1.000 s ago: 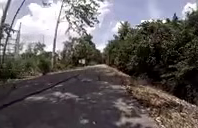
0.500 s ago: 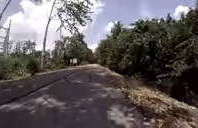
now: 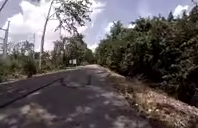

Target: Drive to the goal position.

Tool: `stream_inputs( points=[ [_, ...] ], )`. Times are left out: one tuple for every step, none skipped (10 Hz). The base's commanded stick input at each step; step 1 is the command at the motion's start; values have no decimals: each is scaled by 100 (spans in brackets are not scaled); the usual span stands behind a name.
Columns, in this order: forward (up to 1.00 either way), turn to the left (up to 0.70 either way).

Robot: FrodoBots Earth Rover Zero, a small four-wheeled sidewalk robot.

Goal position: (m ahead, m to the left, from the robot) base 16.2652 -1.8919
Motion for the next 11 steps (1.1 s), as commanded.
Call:
stream_inputs(
  points=[
    [70, 0],
    [70, 0],
    [70, 0],
    [70, 0],
    [70, 0],
    [70, 0],
    [70, 0],
    [70, 0],
    [70, 0],
    [70, 0],
    [70, 0]
  ],
)
